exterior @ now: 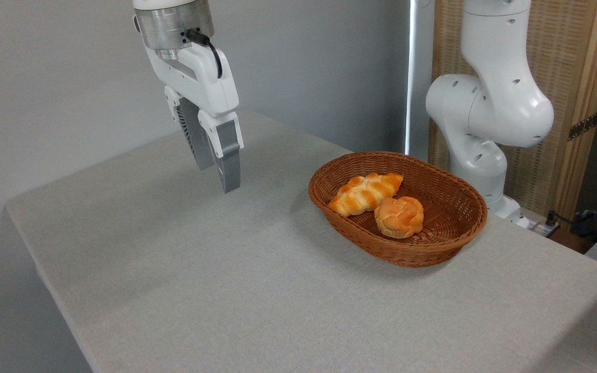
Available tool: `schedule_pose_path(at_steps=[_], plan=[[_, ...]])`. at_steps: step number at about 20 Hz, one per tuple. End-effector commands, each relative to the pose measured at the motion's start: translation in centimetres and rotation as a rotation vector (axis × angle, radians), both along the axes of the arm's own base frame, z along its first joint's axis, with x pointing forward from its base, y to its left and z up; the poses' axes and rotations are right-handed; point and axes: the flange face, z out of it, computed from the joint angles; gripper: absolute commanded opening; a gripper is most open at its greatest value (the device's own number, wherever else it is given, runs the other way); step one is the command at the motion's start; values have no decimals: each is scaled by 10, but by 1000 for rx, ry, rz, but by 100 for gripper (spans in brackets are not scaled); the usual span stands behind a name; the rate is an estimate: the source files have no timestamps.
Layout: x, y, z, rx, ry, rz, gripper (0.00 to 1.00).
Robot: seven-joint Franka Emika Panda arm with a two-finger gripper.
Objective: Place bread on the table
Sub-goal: 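Move the open gripper toward the wicker basket above the braided bread roll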
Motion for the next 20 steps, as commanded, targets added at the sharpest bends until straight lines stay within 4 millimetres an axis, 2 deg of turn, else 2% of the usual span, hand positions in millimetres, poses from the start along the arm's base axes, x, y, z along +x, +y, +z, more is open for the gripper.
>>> schedule_pose_path(at_steps=[1, 7, 9, 13, 17, 20], plan=[[-7, 7, 4, -2, -24, 16, 100], [-14, 8, -3, -2, -76, 21, 100], [-14, 18, -2, -2, -79, 38, 100], [-16, 18, -1, -1, -81, 39, 100], [-34, 18, -5, 8, -87, 36, 100], [-55, 19, -10, 17, -100, 37, 100]])
